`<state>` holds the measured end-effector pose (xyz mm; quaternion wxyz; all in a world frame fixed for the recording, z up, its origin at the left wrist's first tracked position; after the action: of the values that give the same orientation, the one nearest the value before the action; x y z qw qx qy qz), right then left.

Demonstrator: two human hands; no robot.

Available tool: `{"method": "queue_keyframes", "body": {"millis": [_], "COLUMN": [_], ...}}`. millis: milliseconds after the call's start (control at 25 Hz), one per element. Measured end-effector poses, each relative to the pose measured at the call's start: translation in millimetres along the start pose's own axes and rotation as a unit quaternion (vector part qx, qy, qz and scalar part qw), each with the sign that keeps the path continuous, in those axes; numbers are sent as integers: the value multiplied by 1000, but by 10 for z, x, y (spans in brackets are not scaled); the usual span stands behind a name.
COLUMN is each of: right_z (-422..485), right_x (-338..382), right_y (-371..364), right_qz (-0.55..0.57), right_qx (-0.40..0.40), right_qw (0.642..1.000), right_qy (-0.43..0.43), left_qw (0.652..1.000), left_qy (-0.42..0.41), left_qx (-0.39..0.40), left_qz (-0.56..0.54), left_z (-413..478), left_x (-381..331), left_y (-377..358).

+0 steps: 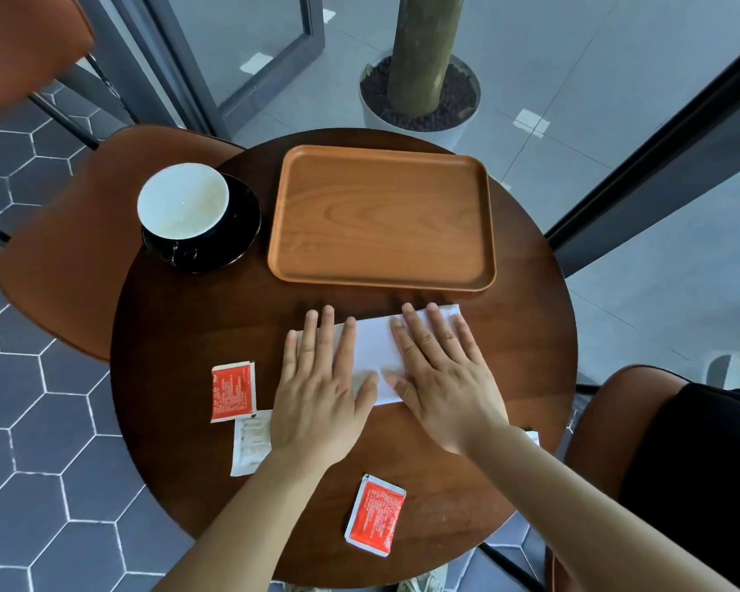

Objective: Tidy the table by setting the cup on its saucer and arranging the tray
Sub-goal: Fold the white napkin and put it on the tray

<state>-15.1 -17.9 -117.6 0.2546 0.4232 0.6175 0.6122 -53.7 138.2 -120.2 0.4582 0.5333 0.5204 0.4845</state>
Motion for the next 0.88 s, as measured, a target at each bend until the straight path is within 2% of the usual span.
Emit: {"method": "queue_keyframes", "body": {"millis": [200, 280, 360, 440, 480, 520, 560, 600, 640, 680, 720, 800, 880], "right_z": [-50, -48, -55, -73, -92, -94, -74, -46, -14, 21, 55, 113, 160], "right_x": [-221, -232, -162, -15, 47, 100, 174, 270, 365, 451, 519, 601, 621], "right_y": [21, 48, 177, 374, 471, 530, 525, 469, 407, 366, 318, 229, 142], "right_qz": [-2, 1, 24, 101, 189, 317, 467, 597, 675, 708, 724, 750, 759], "right_qx": [-3, 12, -6, -74, -115, -134, -121, -98, -89, -90, -90, -89, -82], "right_qw": [999, 999, 999, 992, 975, 938, 872, 786, 715, 680, 661, 631, 622], "right_qy": [-49, -52, -41, -8, -7, -33, -80, -126, -156, -169, -172, -176, -176], "left_qw": [1000, 999, 999, 996, 986, 968, 947, 928, 916, 908, 902, 899, 904], "left_qy": [-13, -29, -30, 36, 95, 158, 213, 252, 277, 294, 306, 314, 307], "left_qx": [12, 24, 24, 0, -21, -34, -32, -18, 1, 20, 38, 75, 104], "left_qz": [1, 12, -2, -78, -134, -191, -240, -273, -290, -298, -302, -297, -280], "left_z": [2, 2, -23, -77, -120, -165, -205, -226, -229, -216, -191, -126, -66], "left_x": [34, 58, 78, 165, 232, 309, 368, 398, 419, 439, 456, 477, 499], "left_y": [9, 23, 110, 290, 379, 434, 449, 450, 447, 442, 438, 427, 417]}}
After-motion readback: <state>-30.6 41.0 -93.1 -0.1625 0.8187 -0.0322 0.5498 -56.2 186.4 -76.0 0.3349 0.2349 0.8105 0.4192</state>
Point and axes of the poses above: each hand's wrist, its own z-axis towards the middle knuckle, its own y-axis out of the back of the hand, x = y × z, the point moved 7 cm from there along z, towards the middle knuckle, and after that the axes turned 10 degrees about z, right-handed, at the moved point
